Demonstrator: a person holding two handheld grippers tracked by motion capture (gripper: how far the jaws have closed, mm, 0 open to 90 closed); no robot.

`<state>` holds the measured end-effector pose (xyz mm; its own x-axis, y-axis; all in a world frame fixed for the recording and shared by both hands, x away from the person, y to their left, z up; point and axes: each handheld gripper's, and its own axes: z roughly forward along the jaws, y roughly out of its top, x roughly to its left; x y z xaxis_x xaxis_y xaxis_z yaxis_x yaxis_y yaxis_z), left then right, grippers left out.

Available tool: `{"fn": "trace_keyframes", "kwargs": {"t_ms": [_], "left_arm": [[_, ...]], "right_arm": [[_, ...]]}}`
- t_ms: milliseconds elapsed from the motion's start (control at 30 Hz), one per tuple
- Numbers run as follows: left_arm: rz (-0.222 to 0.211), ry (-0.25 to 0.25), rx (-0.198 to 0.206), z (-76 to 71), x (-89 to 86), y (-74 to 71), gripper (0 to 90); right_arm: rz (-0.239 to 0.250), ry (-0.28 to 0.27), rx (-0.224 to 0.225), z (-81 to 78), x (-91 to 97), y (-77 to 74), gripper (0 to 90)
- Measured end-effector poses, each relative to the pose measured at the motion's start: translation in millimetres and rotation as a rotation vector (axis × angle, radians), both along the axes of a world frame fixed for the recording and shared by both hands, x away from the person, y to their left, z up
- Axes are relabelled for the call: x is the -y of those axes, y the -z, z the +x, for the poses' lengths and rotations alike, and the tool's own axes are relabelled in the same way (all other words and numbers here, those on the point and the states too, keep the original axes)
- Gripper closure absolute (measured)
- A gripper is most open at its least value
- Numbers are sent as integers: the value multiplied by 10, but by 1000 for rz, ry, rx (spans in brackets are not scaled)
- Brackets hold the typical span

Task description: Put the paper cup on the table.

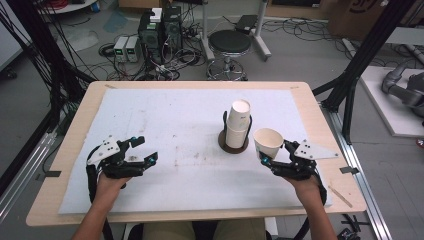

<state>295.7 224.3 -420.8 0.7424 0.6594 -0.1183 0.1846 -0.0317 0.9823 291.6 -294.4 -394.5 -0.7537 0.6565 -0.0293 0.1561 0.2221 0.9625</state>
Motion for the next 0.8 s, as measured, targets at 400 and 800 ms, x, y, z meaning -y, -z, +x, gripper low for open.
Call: {"fn": "trace_keyframes", "kwargs": {"t_ms": [400,800], "left_arm": [[24,1,5,-19,31,-9,191],[38,4,-5,-18,68,6,191]], "right_arm": [[14,105,-5,48,209,99,356],[27,216,-42,162,347,231,356]]}}
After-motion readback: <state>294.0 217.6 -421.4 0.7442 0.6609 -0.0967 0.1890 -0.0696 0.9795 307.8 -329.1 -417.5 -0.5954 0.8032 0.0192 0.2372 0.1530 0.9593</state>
